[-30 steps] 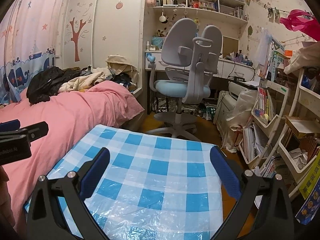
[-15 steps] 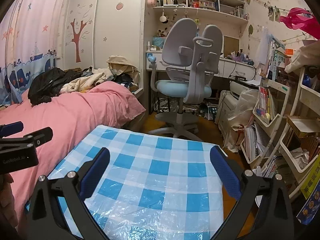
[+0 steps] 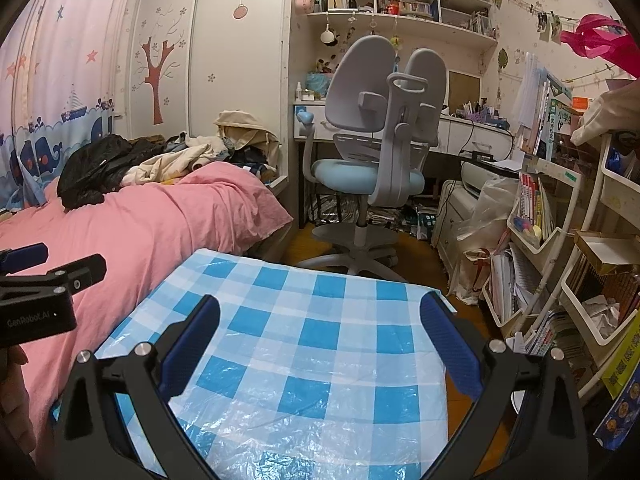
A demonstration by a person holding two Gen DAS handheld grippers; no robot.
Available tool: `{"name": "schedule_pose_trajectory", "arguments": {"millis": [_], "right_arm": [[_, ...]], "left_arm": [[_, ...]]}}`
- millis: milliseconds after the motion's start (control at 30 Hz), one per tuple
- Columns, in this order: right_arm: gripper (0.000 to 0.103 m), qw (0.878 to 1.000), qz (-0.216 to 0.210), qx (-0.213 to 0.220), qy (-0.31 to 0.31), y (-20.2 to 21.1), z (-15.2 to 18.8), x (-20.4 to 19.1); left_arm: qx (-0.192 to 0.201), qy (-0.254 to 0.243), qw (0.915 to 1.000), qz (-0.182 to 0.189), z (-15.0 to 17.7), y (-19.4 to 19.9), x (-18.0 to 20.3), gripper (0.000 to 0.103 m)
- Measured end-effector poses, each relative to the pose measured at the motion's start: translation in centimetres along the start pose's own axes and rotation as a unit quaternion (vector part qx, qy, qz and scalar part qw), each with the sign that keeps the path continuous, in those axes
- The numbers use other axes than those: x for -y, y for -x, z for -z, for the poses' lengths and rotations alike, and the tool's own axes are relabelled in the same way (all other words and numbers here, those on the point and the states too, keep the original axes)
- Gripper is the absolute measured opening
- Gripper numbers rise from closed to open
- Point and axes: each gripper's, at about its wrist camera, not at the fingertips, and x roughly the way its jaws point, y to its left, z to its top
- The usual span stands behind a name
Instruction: Collect trash
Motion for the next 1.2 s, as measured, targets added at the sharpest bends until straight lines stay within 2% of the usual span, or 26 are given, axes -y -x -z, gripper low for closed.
{"name": "schedule_pose_trajectory", "arguments": {"millis": [1200], "right_arm": [[0.096, 1.000, 0.000, -0.002, 0.007, -0.43, 0.40, 0.17]], "left_arm": [[-0.005, -0.001, 1.0000, -0.004, 0.27, 0.06, -0.17, 0.097]]}}
